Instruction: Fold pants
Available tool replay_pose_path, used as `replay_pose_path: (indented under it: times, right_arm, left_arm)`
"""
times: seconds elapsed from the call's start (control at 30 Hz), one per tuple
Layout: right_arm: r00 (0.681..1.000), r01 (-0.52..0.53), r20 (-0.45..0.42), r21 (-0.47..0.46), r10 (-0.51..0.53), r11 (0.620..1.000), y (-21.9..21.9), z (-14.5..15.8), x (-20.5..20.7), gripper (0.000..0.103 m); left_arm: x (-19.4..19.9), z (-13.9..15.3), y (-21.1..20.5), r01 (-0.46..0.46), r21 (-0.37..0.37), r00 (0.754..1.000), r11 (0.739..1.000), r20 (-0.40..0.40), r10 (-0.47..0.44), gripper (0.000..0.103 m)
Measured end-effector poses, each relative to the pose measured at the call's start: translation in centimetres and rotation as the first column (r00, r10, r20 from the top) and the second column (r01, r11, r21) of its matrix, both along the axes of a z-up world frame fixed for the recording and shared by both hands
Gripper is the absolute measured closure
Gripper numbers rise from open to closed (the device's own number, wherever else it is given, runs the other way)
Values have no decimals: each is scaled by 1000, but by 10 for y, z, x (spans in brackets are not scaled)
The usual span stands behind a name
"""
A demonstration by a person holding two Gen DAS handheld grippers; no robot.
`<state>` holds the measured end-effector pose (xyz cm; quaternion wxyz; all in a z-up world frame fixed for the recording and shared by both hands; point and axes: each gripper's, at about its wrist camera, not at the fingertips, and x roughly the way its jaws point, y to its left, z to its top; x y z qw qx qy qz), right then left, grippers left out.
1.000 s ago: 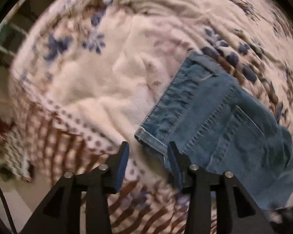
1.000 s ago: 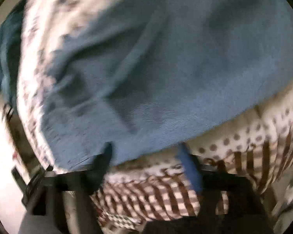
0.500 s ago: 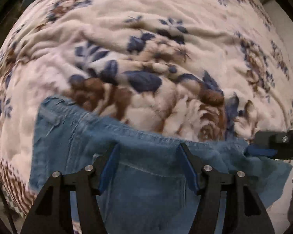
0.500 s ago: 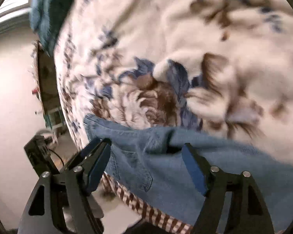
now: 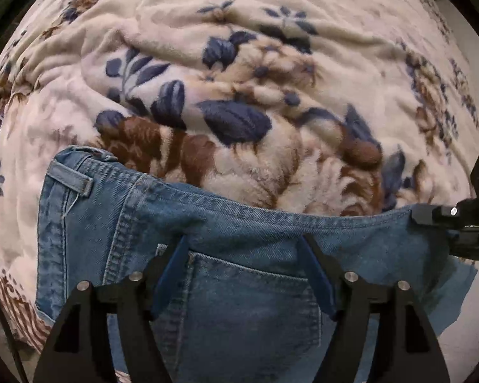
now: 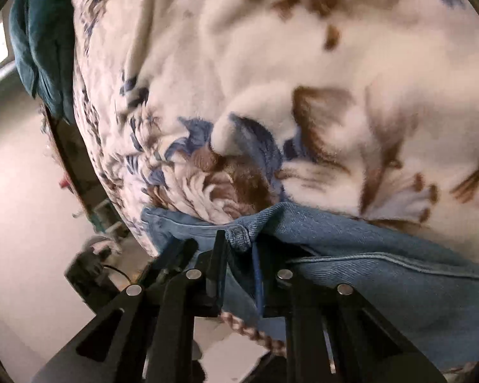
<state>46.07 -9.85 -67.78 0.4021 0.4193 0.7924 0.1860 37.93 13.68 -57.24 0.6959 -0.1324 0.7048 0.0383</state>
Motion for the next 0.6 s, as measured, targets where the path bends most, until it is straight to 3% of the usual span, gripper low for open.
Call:
replay_pose_path:
  times: [0.07,0.13,0.17,0.27,0.3,0.4,0.47,0.5,0.53,0.57,0.6]
  right_arm:
    - [999,20,-43,1,-20,1000,-13,-11,2,81]
    - [999,26,42,-52,-24,998,-37,0,16,79]
    - [996,9,92,-71,-2,997,-45,8,23,74]
    - [968,-122,206,-112,143,986,-51,35,32,44]
    - [949,-182,234,-131,209,974,-48,43,30,43]
    - [853,-366,320,-193,411,910,-28,66,17,43]
    - [749,-473,384,-262,540,841,-16,74,2,43]
    - [713,-497,402,-289,575,818,-11,76,-3,45]
    - [671,-522,423,-314,609,793,-5,77,-10,50]
    - [639,-542,441,-321,630,776,2,77,-16,70]
    - [607,-557,454,-343,653,756,10,77,-22,80]
  left_arm:
    - [0,-1,2,-7,-14,1000,1000,-3,7,33]
    - [2,3,5,-11,-9,1000,1000,-14,11,35]
    - [3,6,6,-17,-24,1000,1000,-13,16,35]
    - [9,12,5,-37,-64,999,997,-26,36,35]
    - [12,14,4,-49,-87,998,995,-31,46,35]
    - [25,18,-8,-110,-204,993,973,-69,97,35]
    - [34,16,-19,-141,-265,988,954,-107,116,35]
    - [38,13,-27,-154,-295,984,943,-133,119,35]
    - [43,11,-36,-166,-314,980,935,-161,120,35]
    - [45,6,-43,-178,-337,975,924,-188,120,35]
    - [49,1,-50,-192,-349,969,917,-218,120,35]
